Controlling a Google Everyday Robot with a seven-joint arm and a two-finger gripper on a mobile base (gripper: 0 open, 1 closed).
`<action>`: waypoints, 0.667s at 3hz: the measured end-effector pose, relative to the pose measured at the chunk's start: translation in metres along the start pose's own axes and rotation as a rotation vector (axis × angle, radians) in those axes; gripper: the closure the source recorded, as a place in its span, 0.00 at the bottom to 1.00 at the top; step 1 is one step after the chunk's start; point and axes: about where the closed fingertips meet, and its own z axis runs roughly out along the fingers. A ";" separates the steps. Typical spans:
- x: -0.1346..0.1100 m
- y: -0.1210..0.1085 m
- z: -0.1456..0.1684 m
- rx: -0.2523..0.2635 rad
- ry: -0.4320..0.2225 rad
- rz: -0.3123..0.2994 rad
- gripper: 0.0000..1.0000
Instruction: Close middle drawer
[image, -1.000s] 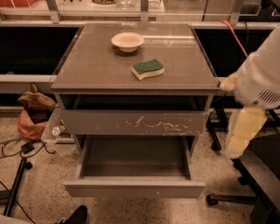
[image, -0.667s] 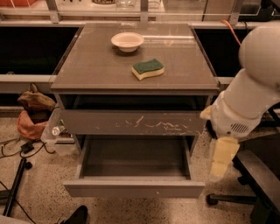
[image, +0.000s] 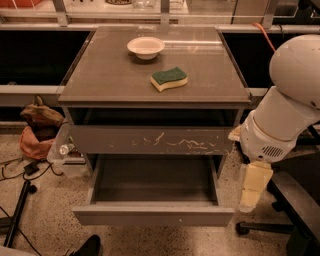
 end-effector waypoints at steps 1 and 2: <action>-0.005 0.011 0.034 -0.042 -0.023 -0.016 0.00; -0.017 0.030 0.097 -0.122 -0.085 -0.049 0.00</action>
Offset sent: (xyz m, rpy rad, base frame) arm -0.0411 0.0732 -0.1696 0.2054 0.1695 0.1304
